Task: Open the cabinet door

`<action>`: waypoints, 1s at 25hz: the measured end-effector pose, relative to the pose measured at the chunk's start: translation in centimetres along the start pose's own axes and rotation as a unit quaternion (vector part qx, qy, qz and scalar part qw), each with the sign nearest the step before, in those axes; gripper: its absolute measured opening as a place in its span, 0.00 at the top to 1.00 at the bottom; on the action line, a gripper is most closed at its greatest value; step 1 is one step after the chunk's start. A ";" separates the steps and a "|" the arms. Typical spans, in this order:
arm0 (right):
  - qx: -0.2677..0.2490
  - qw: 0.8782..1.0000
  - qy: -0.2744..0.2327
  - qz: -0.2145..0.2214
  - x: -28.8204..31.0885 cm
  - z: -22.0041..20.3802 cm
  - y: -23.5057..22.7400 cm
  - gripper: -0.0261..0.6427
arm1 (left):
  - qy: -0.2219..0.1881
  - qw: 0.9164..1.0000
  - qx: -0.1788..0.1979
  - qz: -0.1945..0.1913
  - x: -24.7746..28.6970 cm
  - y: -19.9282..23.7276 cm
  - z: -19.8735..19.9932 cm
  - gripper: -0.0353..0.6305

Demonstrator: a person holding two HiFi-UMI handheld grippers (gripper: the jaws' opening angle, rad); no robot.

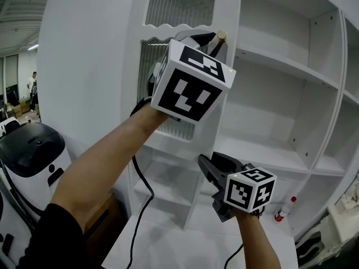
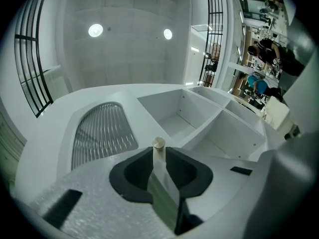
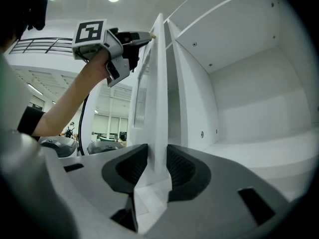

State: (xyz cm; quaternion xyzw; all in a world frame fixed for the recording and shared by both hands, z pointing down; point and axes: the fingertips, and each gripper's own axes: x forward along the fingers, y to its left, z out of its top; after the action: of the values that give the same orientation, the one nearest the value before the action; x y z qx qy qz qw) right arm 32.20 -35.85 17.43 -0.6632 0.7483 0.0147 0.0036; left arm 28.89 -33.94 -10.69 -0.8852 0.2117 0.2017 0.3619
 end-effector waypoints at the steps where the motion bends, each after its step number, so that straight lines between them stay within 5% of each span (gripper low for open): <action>1: 0.000 1.000 0.002 0.002 0.0 0.0 0.1 0.78 | 0.002 1.000 -0.002 0.000 -0.4 0.0 -0.2 0.83; 16: -0.017 1.000 -0.001 0.008 -1.0 0.2 3.1 0.80 | 0.079 0.995 -0.052 0.033 -7.9 0.0 -4.1 0.83; 25: -0.021 1.000 0.000 0.020 -1.9 0.3 4.0 0.82 | 0.160 0.981 -0.066 0.085 -12.7 -0.3 -7.7 0.83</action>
State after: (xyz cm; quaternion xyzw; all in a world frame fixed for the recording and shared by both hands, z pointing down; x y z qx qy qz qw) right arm 28.49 -33.47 17.27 -0.6477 0.7612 0.0306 -0.0107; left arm 20.13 -36.41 0.99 -0.9067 0.3275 0.1009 0.2460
